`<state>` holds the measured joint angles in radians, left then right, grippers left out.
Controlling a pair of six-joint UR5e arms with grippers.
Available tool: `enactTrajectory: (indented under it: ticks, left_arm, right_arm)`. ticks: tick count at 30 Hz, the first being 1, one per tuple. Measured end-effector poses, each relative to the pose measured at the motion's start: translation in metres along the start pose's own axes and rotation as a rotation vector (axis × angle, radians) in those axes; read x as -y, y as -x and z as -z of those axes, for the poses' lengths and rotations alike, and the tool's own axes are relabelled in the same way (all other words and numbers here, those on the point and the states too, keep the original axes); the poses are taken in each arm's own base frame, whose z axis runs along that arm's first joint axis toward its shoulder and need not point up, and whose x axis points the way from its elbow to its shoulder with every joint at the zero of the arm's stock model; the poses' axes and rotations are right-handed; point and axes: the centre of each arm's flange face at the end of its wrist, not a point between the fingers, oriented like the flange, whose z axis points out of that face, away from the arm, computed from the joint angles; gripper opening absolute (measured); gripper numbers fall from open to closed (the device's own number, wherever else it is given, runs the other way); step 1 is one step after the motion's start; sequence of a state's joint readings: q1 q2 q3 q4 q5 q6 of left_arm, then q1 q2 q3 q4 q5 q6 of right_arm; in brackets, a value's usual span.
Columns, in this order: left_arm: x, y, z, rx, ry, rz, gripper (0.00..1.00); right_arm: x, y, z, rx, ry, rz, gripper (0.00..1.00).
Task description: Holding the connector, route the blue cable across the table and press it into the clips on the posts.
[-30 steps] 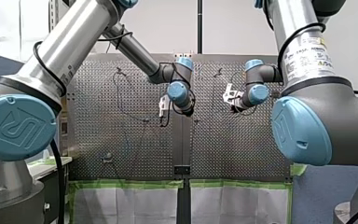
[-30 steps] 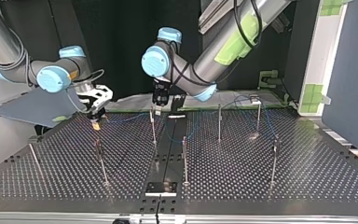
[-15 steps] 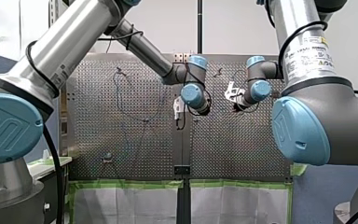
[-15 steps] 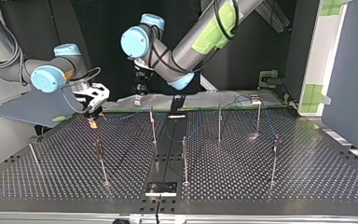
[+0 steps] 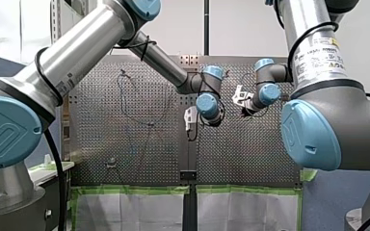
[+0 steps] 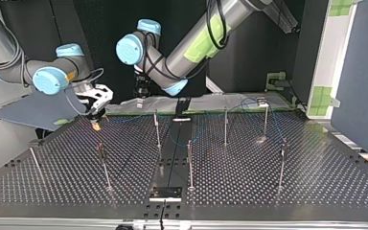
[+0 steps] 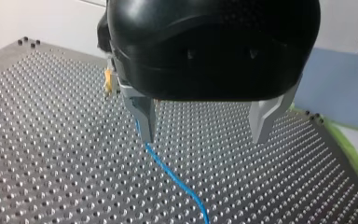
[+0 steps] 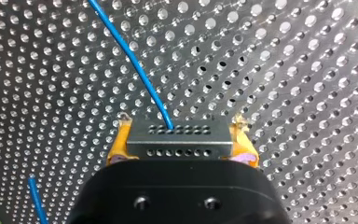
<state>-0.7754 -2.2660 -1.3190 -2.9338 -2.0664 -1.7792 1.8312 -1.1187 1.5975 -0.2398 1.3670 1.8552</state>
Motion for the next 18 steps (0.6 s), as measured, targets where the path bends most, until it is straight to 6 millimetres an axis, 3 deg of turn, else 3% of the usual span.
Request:
enactTrajectory:
  ticks: [6,12,18]
  left_arm:
    - [-0.001,-0.007,-0.022,0.013,0.022,0.015,1.00]
    - [0.002,0.003,-0.036,0.041,0.027,0.040,1.00]
    - [0.007,-0.007,-0.048,0.023,0.031,0.037,1.00]
  right_arm:
    - [-0.002,0.008,0.002,0.009,0.005,-0.002,0.00]
    - [-0.003,0.011,0.003,0.014,0.007,-0.003,0.00]
    - [-0.004,0.011,0.003,0.015,0.005,-0.003,0.00]
